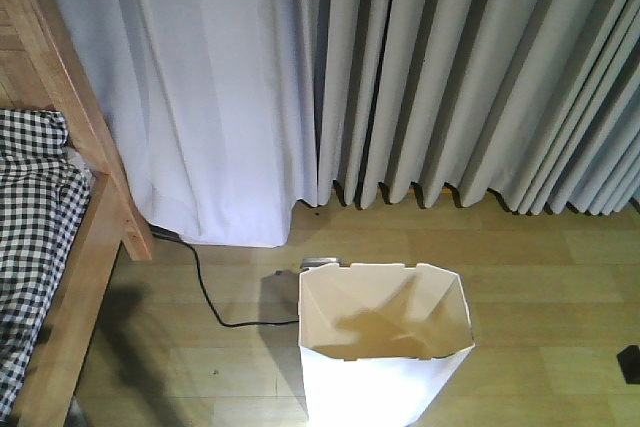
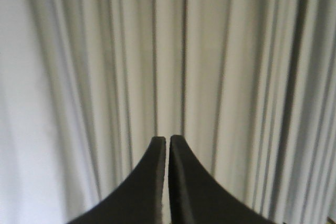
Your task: Move trash bin to bedside with robot
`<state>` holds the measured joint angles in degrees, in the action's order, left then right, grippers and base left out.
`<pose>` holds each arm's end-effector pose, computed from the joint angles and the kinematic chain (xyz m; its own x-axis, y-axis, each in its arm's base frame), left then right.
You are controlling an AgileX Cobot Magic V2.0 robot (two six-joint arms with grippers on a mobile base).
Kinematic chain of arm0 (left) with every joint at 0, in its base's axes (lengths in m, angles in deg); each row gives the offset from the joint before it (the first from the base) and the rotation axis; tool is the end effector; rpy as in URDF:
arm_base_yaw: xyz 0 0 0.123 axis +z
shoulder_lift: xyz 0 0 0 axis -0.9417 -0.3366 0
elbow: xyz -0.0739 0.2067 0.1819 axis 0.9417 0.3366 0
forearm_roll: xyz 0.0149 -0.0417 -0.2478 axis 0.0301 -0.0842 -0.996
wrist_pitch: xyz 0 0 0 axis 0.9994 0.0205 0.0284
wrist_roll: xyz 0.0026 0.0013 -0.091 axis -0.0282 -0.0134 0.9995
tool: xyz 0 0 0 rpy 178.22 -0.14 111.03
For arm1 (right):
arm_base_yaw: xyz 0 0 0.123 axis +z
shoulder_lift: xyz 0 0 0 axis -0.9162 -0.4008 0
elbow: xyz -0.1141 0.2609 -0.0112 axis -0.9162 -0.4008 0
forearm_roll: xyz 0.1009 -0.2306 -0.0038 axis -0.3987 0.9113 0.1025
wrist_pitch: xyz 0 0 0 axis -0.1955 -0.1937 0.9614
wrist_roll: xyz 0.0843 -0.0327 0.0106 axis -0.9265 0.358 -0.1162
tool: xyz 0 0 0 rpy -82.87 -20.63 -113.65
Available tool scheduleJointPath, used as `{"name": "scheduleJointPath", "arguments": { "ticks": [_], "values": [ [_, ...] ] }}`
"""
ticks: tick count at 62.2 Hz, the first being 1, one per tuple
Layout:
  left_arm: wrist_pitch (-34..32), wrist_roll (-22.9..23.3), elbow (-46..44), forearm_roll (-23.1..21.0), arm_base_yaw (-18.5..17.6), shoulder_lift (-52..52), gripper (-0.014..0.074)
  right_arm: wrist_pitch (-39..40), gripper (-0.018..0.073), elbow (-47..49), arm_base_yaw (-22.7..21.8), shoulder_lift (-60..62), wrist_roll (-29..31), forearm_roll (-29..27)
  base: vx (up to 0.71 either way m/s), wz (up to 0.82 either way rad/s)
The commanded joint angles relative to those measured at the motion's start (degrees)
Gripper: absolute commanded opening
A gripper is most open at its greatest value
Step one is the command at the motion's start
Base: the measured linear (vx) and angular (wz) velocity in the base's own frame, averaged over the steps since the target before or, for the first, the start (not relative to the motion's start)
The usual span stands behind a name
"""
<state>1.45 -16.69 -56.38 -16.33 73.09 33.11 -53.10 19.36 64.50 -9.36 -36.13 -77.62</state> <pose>0.0558 0.0031 0.1936 -0.0414 -0.0183 -0.9990 -0.0535 0.9984 -0.0161 0.0567 -0.0014 0.1948 -0.0352 0.0586 -0.9977 0.0298 0.9979 0.0575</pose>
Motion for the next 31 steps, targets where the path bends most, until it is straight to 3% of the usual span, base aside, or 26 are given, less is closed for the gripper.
{"name": "scheduleJointPath", "arguments": {
  "ticks": [1, 31],
  "values": [
    [-4.1, 0.3, -1.2, -0.3, -0.1, 0.3, -0.0006, 3.8, -0.0009, -1.3, 2.2, 0.8, 1.6, -0.1, 0.0, 0.0],
    [-4.1, 0.3, -1.2, -0.3, -0.1, 0.3, -0.0006, 3.8, -0.0009, -1.3, 2.2, 0.8, 1.6, -0.1, 0.0, 0.0]
  ]
}}
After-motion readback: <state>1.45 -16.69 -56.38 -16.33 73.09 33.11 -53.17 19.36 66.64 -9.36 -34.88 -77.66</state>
